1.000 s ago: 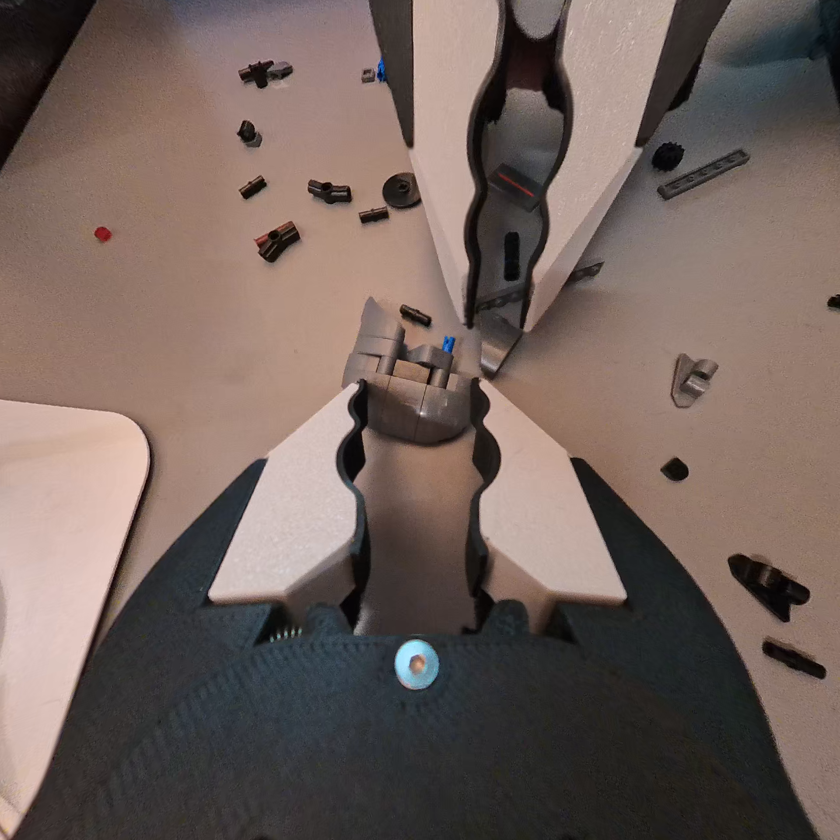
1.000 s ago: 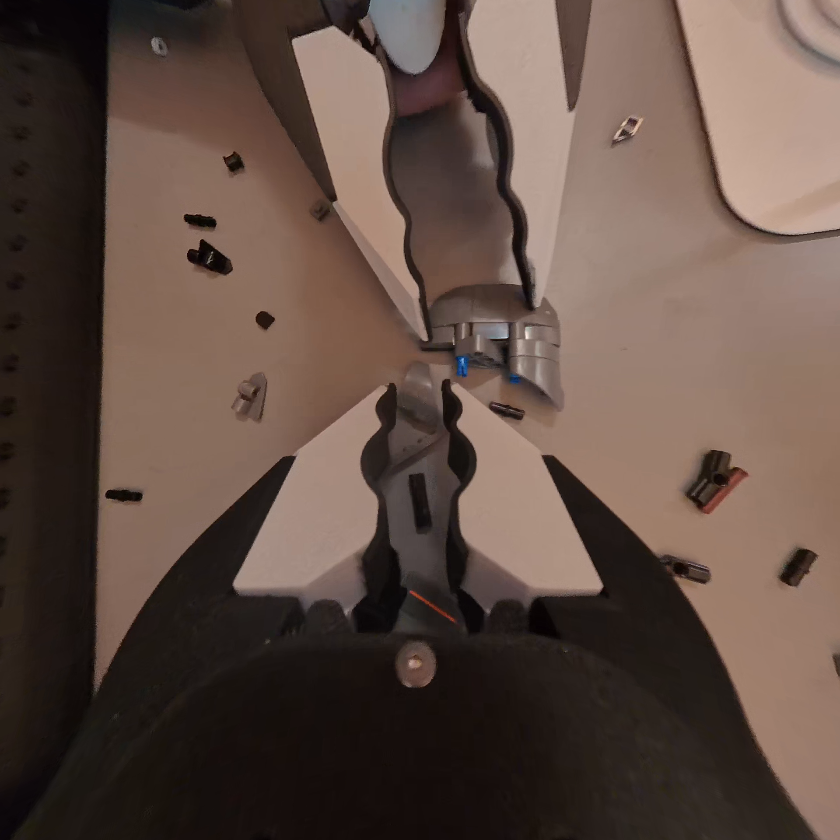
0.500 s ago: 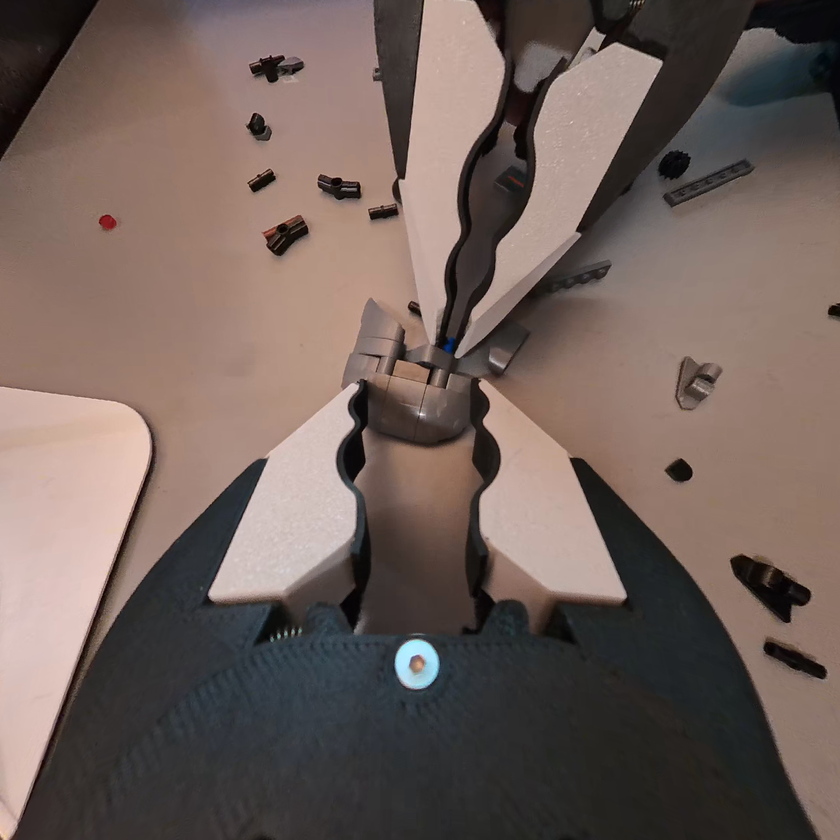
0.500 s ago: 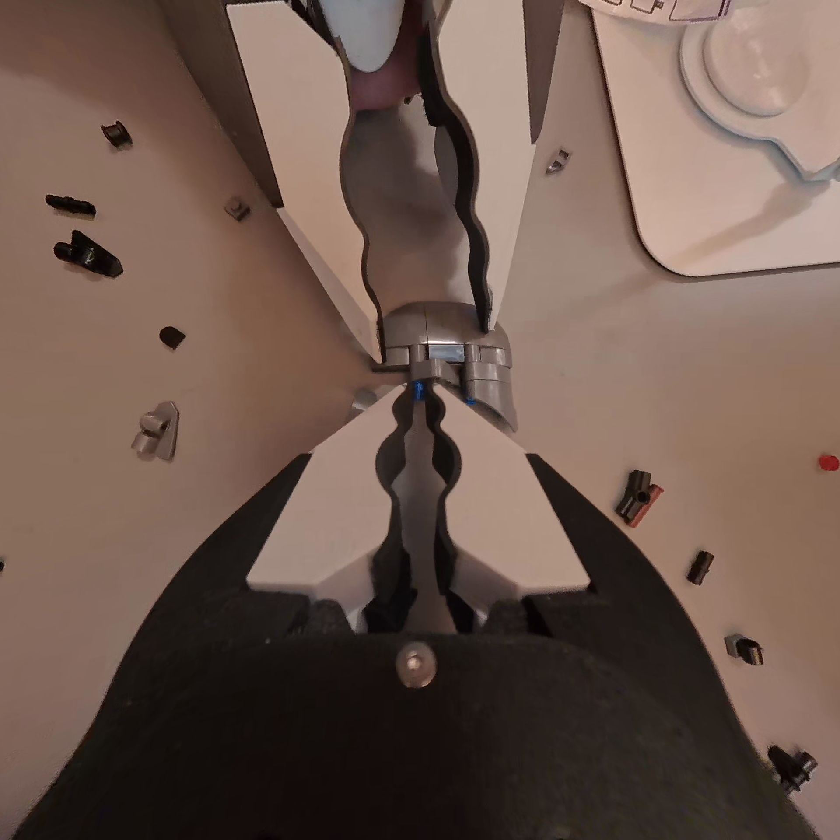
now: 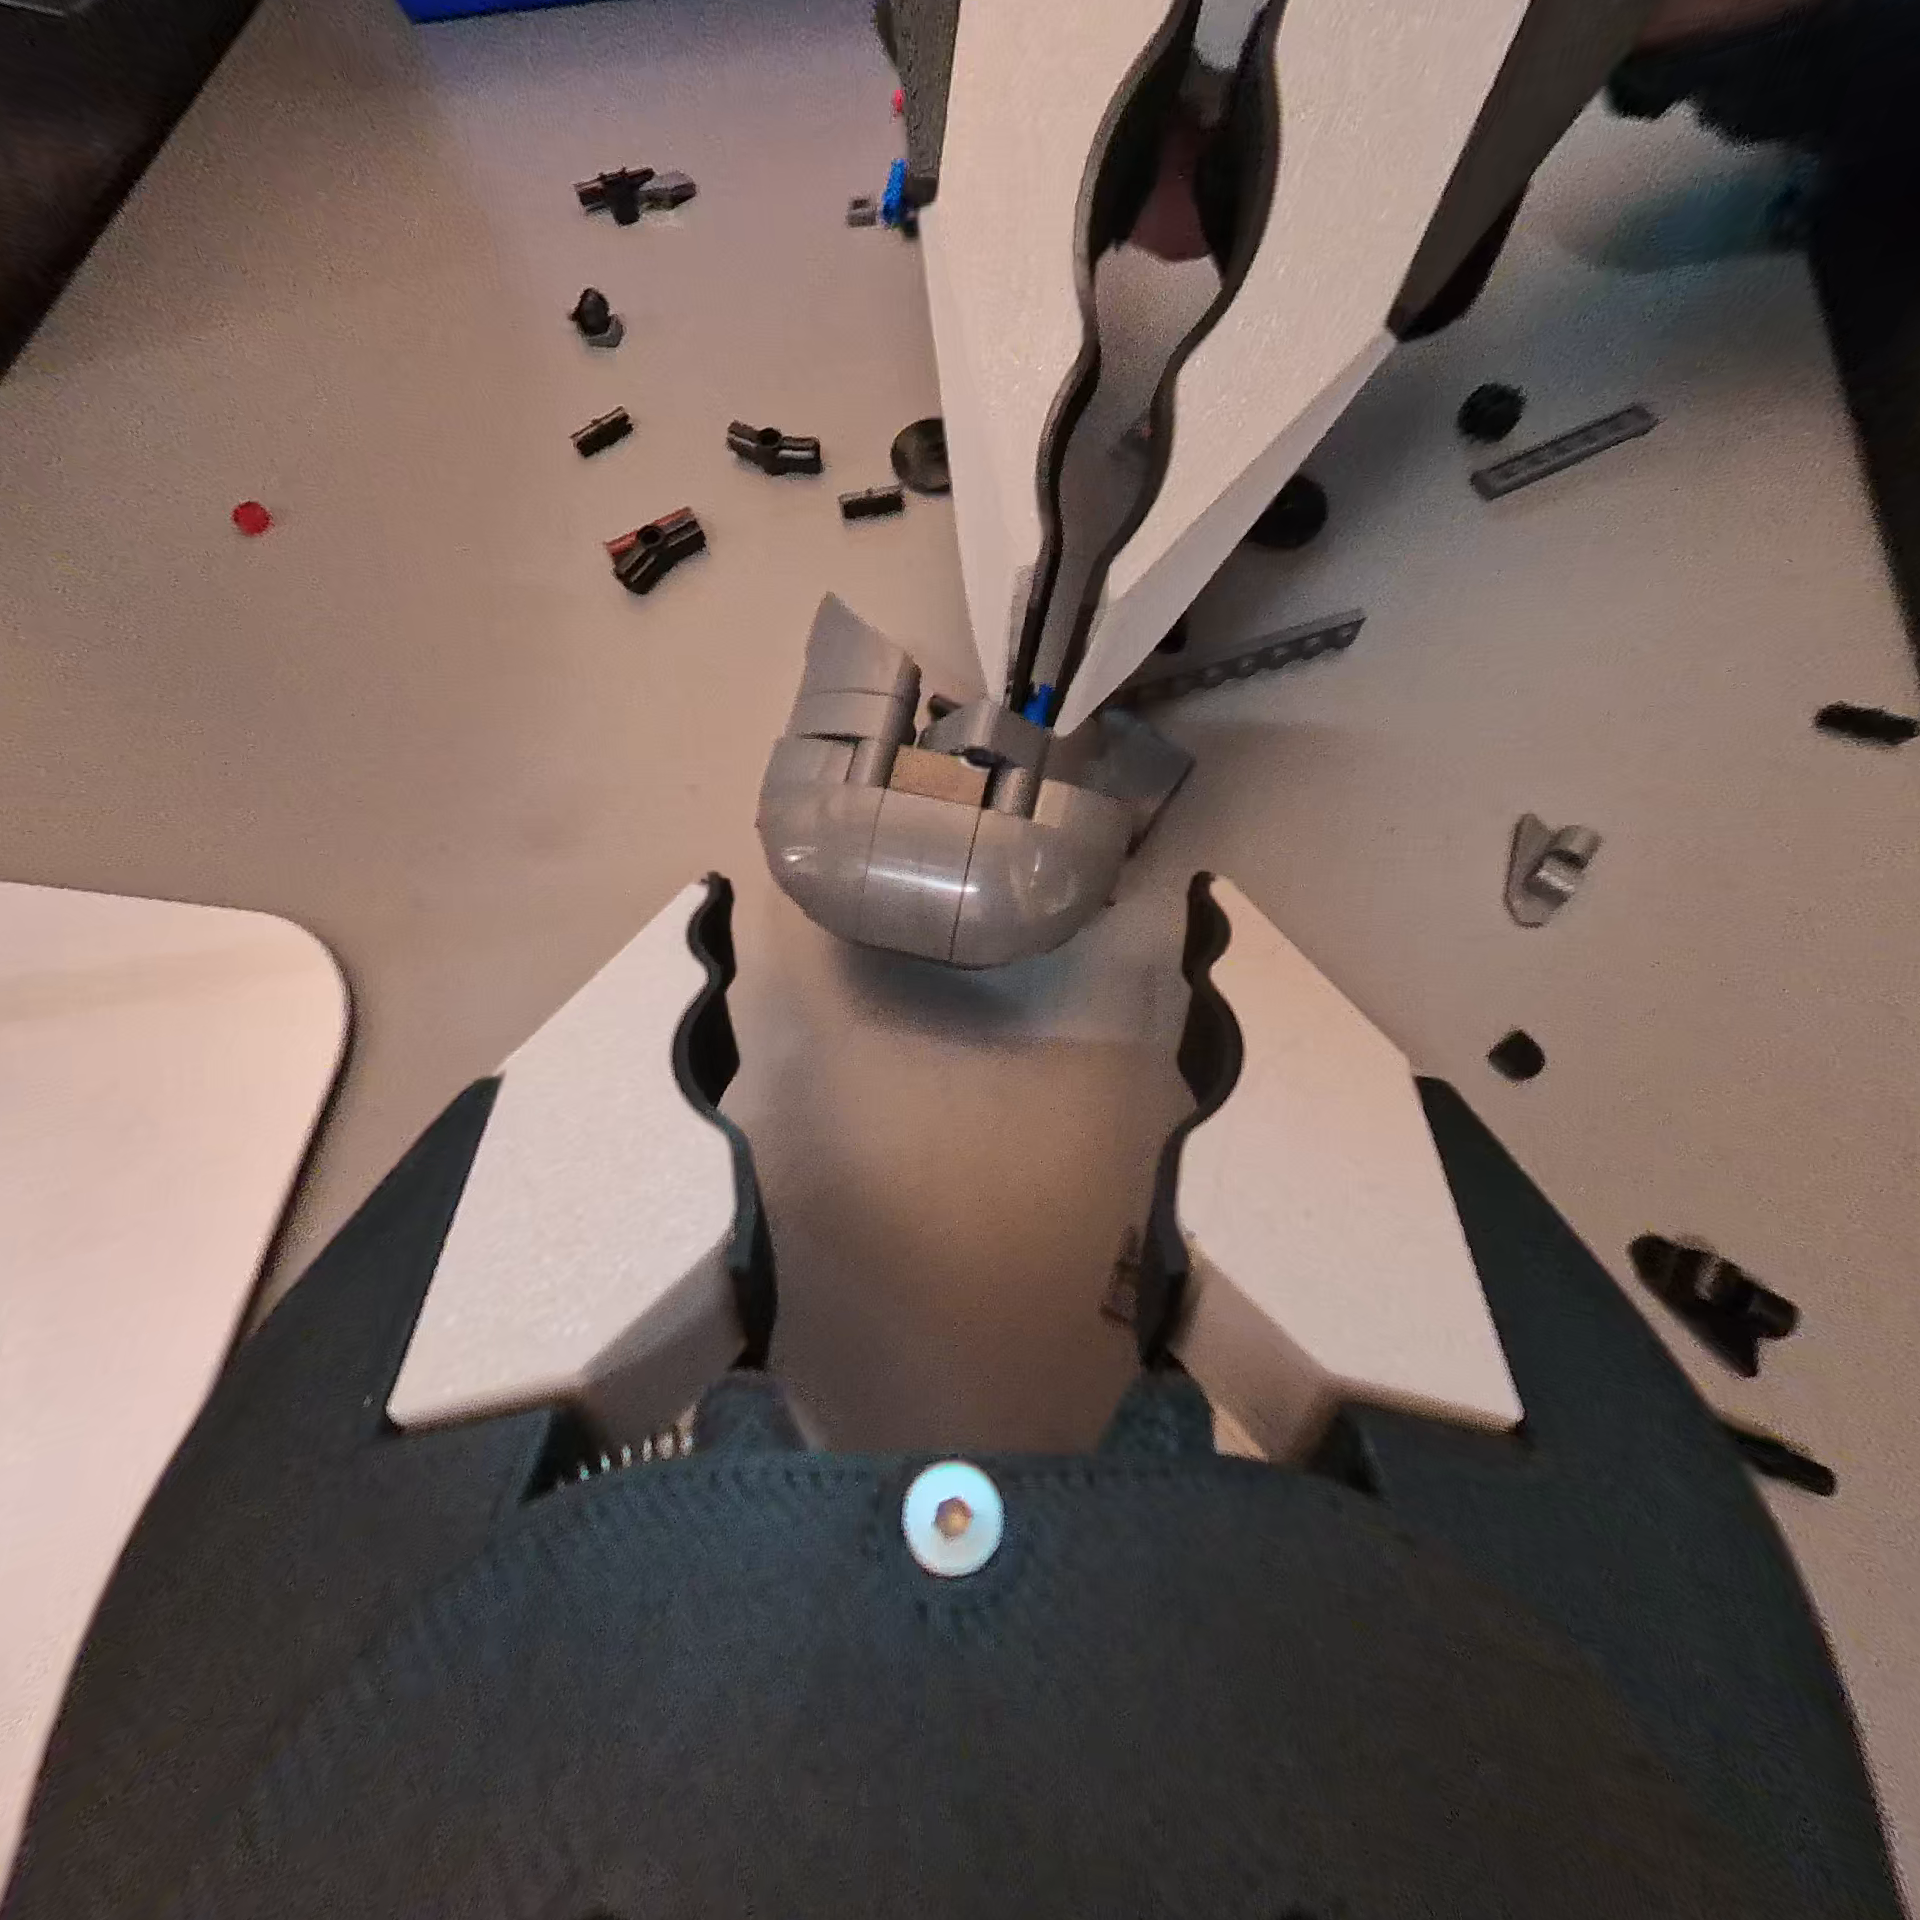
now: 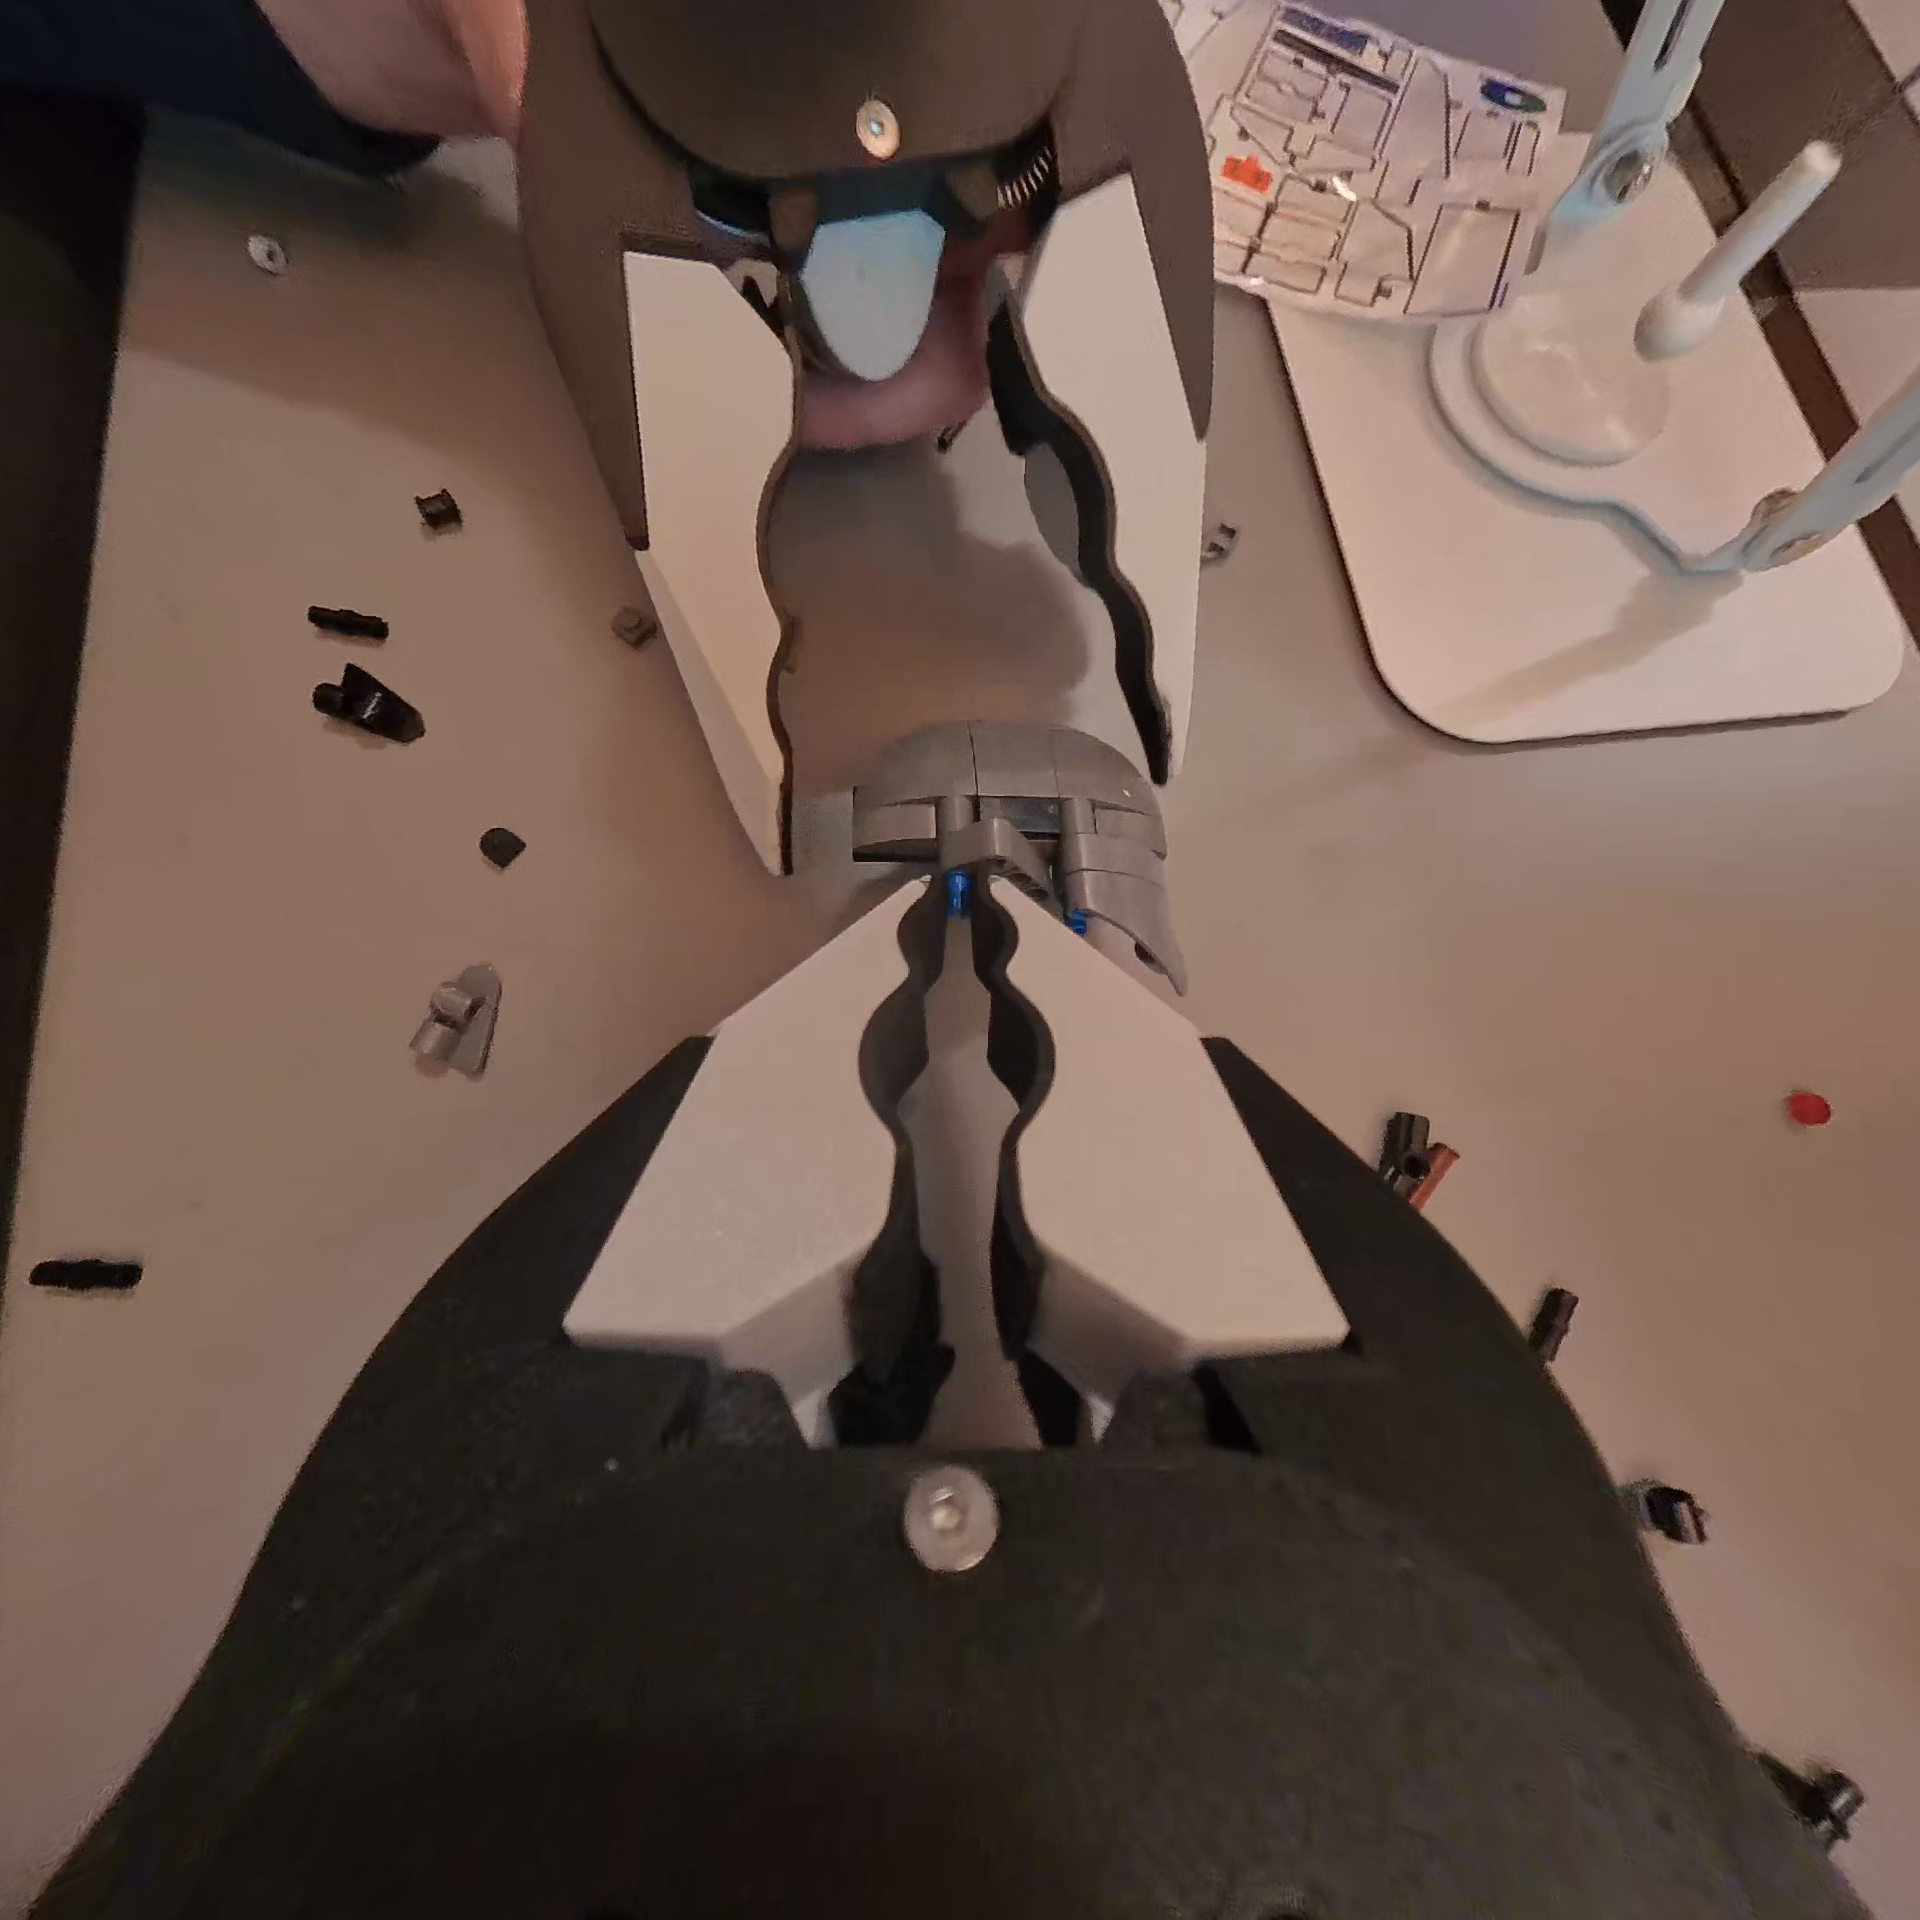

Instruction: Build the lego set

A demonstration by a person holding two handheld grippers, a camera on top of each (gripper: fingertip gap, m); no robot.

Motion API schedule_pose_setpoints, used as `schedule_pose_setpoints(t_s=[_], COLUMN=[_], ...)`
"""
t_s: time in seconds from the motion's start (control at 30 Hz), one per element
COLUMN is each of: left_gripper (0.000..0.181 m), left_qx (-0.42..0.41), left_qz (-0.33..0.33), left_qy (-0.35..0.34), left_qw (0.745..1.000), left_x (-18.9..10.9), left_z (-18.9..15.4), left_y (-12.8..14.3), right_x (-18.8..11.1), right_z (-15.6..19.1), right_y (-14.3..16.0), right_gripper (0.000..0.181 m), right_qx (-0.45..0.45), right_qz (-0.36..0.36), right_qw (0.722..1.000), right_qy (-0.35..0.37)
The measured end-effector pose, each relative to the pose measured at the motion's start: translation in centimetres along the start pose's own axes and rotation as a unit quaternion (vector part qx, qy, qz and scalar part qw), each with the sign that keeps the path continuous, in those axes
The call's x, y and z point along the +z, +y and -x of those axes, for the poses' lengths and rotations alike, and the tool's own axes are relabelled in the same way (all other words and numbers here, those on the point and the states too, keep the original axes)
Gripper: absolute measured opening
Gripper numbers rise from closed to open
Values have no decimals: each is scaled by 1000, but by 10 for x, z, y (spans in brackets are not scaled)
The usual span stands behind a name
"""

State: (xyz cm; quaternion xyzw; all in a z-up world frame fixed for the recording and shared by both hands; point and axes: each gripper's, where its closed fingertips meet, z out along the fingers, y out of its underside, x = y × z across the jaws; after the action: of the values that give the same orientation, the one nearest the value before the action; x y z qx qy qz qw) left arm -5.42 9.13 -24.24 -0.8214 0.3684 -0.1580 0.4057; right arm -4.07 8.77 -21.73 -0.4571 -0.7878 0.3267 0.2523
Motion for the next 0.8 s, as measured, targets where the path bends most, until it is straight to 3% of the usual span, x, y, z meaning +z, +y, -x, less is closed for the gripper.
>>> schedule_pose_setpoints(t_s=[0.33,0.6,0.8], left_gripper=[67,67,66], left_qx=[-79,-11,-80], left_qz=[-73,-76,-131], left_qy=[86,26,64], left_qw=[991,997,986], left_x=[-12,-15,-26], left_z=[-11,-4,-2], left_y=[-20,-28,-40], right_x=[-7,-12,-21], right_z=[11,6,1], right_y=[-14,-17,-32], right_gripper=[2,2,6], right_qx=[-89,-63,-92], right_qz=[-24,-43,-81], right_qw=[996,997,991], right_qy=[11,9,47])
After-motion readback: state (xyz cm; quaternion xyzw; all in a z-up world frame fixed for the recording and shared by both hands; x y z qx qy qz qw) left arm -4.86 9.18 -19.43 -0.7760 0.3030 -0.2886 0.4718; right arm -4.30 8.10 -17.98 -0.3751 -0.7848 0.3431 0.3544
